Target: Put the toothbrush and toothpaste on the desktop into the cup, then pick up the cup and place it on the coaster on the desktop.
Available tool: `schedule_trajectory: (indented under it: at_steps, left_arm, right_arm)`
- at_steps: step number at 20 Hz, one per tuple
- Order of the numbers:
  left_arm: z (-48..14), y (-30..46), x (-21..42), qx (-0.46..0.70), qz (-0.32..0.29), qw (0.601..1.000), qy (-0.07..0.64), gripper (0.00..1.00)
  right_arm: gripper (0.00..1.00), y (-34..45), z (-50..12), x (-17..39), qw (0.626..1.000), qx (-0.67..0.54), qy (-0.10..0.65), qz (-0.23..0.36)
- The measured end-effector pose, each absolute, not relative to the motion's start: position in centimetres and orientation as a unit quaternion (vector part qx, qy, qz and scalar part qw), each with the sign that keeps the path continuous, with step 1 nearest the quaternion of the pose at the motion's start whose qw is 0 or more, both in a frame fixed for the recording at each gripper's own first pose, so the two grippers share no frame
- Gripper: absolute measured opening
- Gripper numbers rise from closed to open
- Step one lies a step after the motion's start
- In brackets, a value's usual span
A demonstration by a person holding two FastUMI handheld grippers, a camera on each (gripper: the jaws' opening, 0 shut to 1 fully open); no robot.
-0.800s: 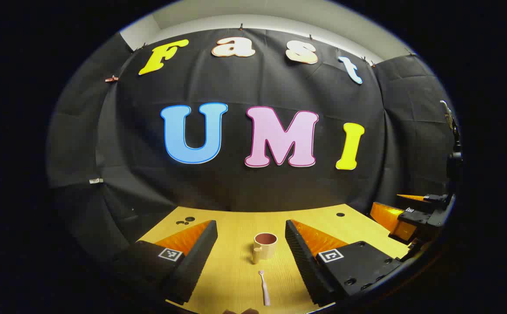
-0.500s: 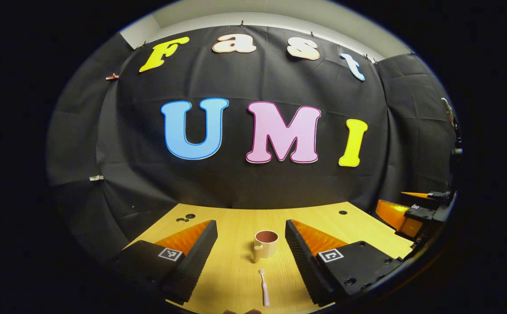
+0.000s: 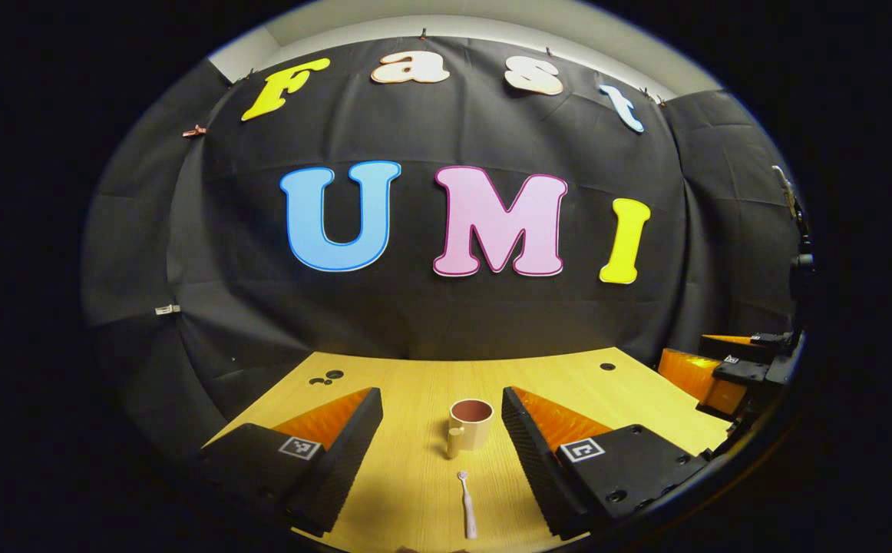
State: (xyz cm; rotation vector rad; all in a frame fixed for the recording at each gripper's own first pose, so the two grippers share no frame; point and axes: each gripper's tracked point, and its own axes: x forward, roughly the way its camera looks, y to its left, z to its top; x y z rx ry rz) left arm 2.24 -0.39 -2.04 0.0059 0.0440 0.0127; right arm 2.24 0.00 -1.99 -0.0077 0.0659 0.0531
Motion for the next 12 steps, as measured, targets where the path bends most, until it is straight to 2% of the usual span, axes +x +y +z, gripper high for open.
schedule_trajectory:
  at_steps: [7,12]
  left_arm:
    - [-2.7,-0.8,2.9,0.004,0.011,0.999,0.035,0.97]
    - [-4.3,0.3,2.4,0.006,0.040,0.998,0.057,0.97]
  right_arm:
    - [0.97,0.7,-5.3,4.5,0.995,-0.007,0.088,0.042]
    - [0.97,1.0,-8.9,6.3,0.989,-0.018,0.135,0.058]
